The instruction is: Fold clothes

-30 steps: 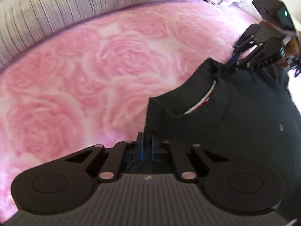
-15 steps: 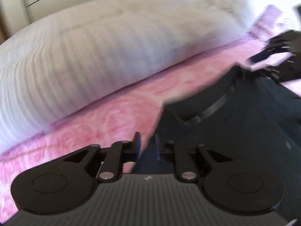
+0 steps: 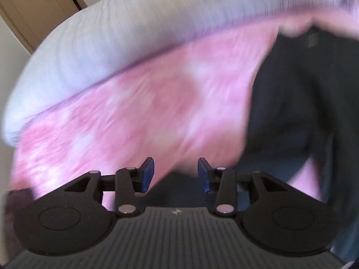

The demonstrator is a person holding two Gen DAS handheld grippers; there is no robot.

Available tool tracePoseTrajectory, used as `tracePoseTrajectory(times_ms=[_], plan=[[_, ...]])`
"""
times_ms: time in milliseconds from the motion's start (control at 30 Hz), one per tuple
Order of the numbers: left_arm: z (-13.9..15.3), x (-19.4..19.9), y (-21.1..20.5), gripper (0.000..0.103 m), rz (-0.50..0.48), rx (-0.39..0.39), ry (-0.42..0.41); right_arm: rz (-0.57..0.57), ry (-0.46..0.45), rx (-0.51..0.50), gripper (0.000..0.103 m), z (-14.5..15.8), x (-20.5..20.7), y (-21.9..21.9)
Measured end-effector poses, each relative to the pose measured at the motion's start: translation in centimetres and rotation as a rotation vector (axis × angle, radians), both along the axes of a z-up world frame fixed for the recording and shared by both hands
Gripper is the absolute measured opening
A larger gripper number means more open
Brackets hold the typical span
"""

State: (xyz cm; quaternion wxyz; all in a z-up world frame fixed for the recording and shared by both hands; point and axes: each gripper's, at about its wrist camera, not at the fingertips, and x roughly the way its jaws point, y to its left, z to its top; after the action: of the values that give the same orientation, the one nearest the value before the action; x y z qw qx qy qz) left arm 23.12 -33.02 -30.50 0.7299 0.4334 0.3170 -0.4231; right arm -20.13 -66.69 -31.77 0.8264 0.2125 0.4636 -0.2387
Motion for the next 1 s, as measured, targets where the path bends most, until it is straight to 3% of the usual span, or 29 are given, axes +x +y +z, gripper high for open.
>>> tracePoseTrajectory(times_ms=[133,267,333,467,533,600,633,667,767,900,933,1000], plan=[[0.2,1.6,4.2,0.041,0.027,0.085,-0.014,0.017,-0.036,0.112,0.063,-0.1,1.9,5.8],[0.4,5.4,6.0,0.048,0.109,0.041,0.072,0.057,-0.099,0.164,0.063,1.0,6.7,10.9],[-0.2,7.6,6.3,0.051,0.106,0.034,0.123,0.093,-0.122,0.170,0.063,1.7,9.6,13.6],[-3.8,11.3,6.2,0.049,0.025,0.096,0.236,0.115,-0.136,0.109,0.063,2.8,15.0,17.7],[-4.3,12.2,6.7,0.033,-0.034,0.078,0.305,0.078,-0.129,0.077,0.063,3.0,17.0,19.3],[-3.9,12.7,7.2,0.003,-0.115,0.059,0.343,0.032,-0.107,0.046,0.063,3.3,18.3,20.9],[-2.4,12.5,7.5,0.002,-0.170,0.033,0.298,0.011,-0.093,0.042,0.063,3.3,19.1,21.6],[-0.5,12.1,8.6,0.002,-0.229,-0.012,0.195,-0.010,-0.077,0.046,0.063,3.2,20.0,22.3],[5.4,10.5,12.4,0.002,-0.411,-0.156,-0.177,-0.041,-0.057,0.039,0.063,3.8,22.2,24.5],[5.2,7.4,20.0,0.005,-0.652,-0.083,-0.599,-0.029,-0.050,0.051,0.063,3.8,24.5,27.1],[4.4,7.1,21.8,0.008,-0.666,-0.010,-0.598,-0.024,-0.043,0.061,0.063,3.5,25.1,27.7],[2.6,7.7,24.3,0.014,-0.593,0.119,-0.440,-0.016,-0.029,0.080,0.063,2.9,26.0,28.6]])
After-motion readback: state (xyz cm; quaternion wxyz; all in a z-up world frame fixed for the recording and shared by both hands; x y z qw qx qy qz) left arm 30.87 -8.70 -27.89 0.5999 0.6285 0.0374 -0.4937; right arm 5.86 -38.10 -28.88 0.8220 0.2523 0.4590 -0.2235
